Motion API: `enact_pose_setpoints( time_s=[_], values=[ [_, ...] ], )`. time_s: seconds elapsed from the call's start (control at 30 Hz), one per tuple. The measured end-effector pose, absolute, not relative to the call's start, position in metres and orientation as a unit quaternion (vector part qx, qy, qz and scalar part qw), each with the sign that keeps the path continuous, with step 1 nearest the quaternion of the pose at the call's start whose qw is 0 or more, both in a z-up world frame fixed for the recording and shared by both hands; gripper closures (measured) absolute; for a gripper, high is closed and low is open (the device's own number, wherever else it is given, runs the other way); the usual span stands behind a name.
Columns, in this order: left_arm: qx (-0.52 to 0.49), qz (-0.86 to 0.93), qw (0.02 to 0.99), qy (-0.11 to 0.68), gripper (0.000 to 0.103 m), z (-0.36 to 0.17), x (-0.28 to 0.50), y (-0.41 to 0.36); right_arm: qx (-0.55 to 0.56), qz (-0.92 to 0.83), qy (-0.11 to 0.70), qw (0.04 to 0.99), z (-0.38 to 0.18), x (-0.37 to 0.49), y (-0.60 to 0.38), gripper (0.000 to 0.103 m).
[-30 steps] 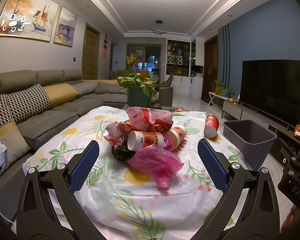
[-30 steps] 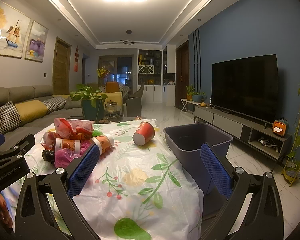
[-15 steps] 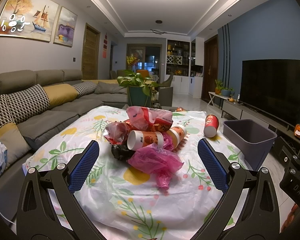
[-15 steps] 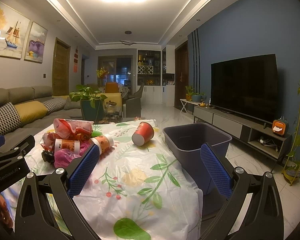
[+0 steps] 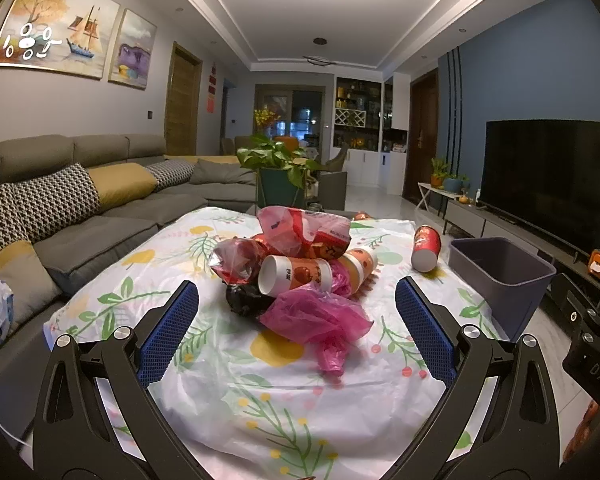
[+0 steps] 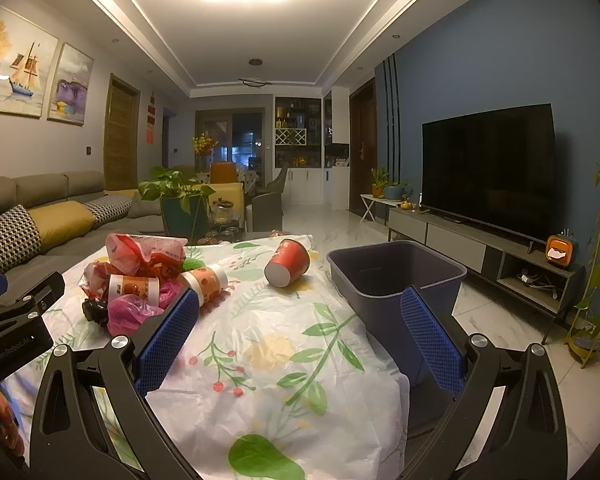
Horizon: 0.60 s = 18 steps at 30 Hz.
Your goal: Collect trash
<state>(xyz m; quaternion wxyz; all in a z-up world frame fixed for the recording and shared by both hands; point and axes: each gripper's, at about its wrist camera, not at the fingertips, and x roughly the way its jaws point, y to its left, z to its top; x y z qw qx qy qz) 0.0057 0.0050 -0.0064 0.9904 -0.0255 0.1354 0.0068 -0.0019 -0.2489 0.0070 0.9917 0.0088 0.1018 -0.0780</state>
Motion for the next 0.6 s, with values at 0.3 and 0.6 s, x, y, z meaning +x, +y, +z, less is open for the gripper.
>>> enact_pose_setpoints(
  time_s=[0.3, 0.6],
  values=[
    [-0.029, 0.003, 0.989, 0.142, 0.006, -0.012, 0.012, 0.009, 0.024, -0.068, 0.106, 0.992, -0.003, 0.005, -0.248, 0.006],
    [-0.032, 0.002, 0.988, 0.151, 0.008, -0.027, 0.026, 0.017, 0.039, -0.043, 0.113, 0.992, -0.014, 0.020, -0.245, 0.006]
  ],
)
